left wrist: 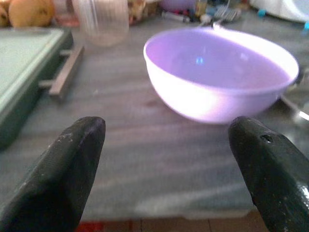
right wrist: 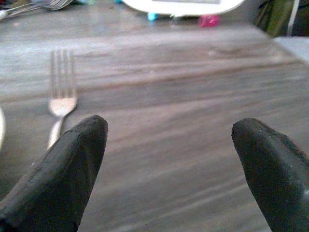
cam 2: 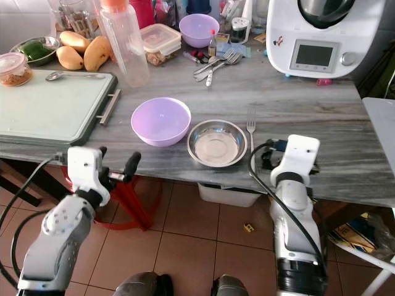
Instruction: Setting the table
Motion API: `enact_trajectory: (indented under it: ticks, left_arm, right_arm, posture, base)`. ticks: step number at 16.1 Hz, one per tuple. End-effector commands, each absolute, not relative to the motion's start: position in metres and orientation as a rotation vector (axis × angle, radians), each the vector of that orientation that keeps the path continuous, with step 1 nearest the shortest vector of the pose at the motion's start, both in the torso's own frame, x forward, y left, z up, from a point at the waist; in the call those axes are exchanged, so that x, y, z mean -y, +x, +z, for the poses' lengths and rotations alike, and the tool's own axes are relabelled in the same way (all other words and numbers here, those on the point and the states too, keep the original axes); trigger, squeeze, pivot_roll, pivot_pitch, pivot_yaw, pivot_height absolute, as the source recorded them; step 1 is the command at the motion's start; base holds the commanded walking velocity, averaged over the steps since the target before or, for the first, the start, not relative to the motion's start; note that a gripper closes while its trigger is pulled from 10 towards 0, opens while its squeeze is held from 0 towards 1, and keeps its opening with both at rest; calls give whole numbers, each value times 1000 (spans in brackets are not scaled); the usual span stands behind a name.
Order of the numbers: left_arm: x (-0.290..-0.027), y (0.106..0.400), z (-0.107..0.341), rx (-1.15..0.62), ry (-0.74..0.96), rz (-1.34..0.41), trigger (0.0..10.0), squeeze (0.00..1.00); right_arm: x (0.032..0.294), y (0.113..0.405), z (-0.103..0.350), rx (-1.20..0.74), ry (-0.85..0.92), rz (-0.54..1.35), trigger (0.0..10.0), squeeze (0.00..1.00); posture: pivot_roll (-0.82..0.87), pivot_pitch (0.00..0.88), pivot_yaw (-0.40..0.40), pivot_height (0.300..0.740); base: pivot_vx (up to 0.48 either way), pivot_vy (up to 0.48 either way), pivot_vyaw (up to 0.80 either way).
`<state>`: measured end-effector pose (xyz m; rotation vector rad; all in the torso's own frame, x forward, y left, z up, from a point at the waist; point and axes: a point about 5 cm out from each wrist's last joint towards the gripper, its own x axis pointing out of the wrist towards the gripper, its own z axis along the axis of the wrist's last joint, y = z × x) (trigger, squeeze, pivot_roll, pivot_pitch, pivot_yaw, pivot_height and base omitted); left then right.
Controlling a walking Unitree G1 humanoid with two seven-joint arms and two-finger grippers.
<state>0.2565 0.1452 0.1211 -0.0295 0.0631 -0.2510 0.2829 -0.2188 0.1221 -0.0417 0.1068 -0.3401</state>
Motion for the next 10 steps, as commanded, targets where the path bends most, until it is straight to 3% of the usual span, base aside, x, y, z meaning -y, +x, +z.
enact_trajectory:
  ticks: [1,7,8,9,10]
  left_arm:
    - [-151,259,127,-36,-27,-224,10000,0]
    - [-142,261,120,-19,-31,-183,10000,0]
    - [-143,264,117,-24,-44,-165,10000,0]
    - [-145,266,113,-34,-58,-160,10000,0]
    - [-143,270,108,-43,-82,-173,10000,0]
  right_arm:
    - [218,282,136,-34,-69,-347,10000,1000]
    - [195,261,144,107,-157,-235,10000,1000]
    - [195,257,136,82,-143,-240,10000,933]
    - [193,254,127,60,-138,-235,10000,302]
    - [189,253,122,56,-131,-221,10000,0]
  posture:
    - [15,61,44,740]
    - [-20,0,34,740]
    - [-21,0,35,740]
    - [-28,0,40,740]
    - [-37,0,42,740]
  base:
    - [0,0,0]
    - [0,0,0]
    - [0,0,0]
    - [0,0,0]
    - [0,0,0]
